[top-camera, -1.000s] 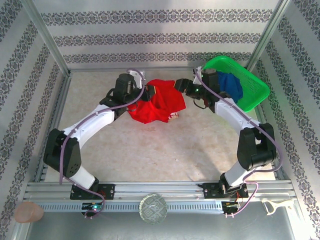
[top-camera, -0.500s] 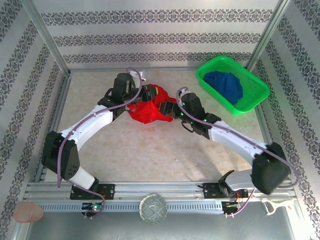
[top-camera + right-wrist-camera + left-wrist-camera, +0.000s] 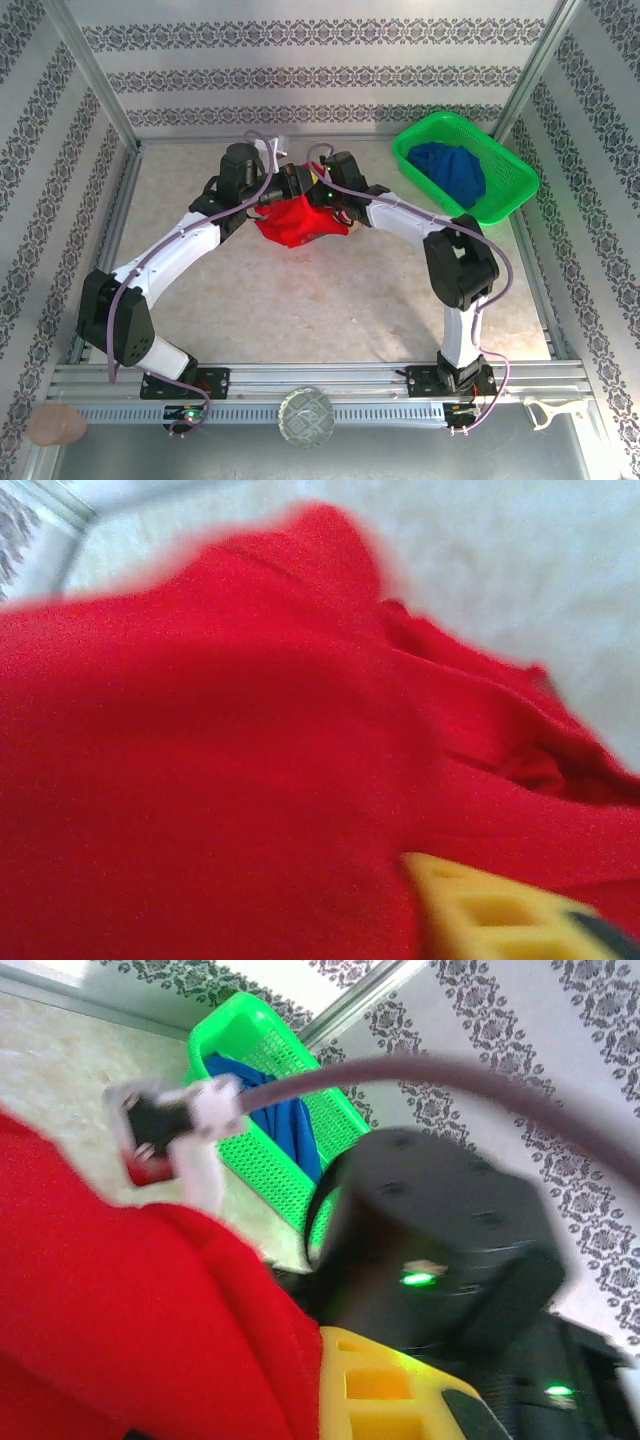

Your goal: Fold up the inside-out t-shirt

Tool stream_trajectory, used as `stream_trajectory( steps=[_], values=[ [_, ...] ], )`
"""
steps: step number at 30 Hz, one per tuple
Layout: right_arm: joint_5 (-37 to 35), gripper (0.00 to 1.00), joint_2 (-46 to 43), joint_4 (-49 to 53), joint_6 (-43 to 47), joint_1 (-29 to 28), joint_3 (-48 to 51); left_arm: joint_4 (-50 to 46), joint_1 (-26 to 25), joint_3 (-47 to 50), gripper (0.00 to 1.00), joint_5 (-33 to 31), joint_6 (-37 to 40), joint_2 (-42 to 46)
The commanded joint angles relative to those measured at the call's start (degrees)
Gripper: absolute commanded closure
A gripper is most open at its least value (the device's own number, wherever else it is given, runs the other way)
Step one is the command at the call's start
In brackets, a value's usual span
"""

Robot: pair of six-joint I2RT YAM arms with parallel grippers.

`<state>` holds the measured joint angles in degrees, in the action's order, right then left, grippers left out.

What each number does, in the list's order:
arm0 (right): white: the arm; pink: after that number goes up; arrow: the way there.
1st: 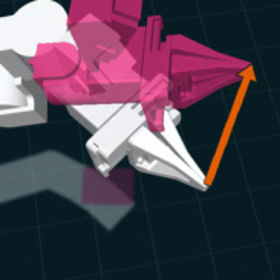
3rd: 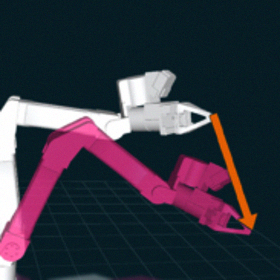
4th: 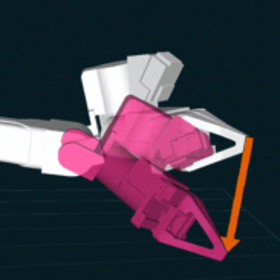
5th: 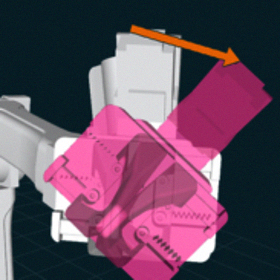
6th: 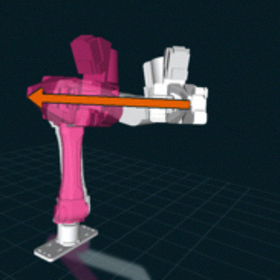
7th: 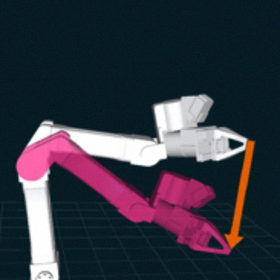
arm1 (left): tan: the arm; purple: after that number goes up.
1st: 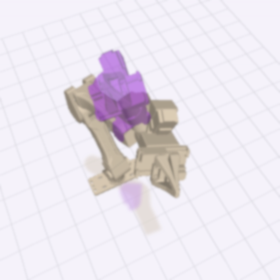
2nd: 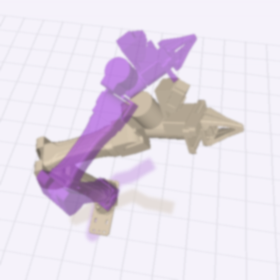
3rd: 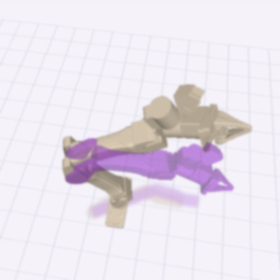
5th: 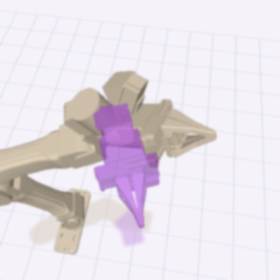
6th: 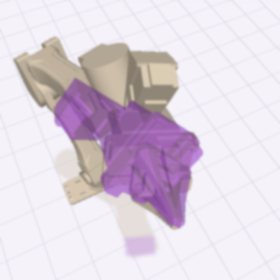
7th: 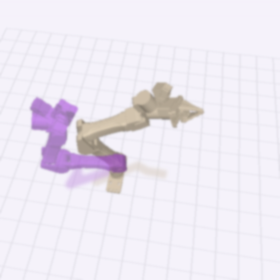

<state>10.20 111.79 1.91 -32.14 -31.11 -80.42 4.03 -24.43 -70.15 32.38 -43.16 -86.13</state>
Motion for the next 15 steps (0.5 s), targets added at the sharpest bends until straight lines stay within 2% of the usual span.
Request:
stream_trajectory(
  steps=[1, 5, 9, 12, 15],
  values=[
    [8.9, 0.98, -2.0, -1.8, -1.7, 3.0, 2.8, 2.0, 4.5, -1.7, 1.00, -1.0, -3.5, 2.1],
    [19.5, 1.00, -11.0, -4.9, -3.4, 7.1, 5.1, 2.1, 10.8, 2.0, 1.00, -1.3, -2.5, -0.6],
    [31.3, 1.00, -17.5, -9.5, -7.3, 8.7, 5.3, 3.5, 13.7, 4.2, 1.00, -0.5, -0.8, -6.8],
    [37.9, 1.00, -19.6, -19.0, -14.0, 8.9, 6.4, 5.3, 13.6, 4.5, 1.00, 0.4, 0.2, -11.9],
    [42.8, 1.00, -17.7, -36.1, -24.9, 8.6, 7.5, 8.8, 12.8, 4.3, 1.00, 1.6, -1.2, -17.1]
  ],
)
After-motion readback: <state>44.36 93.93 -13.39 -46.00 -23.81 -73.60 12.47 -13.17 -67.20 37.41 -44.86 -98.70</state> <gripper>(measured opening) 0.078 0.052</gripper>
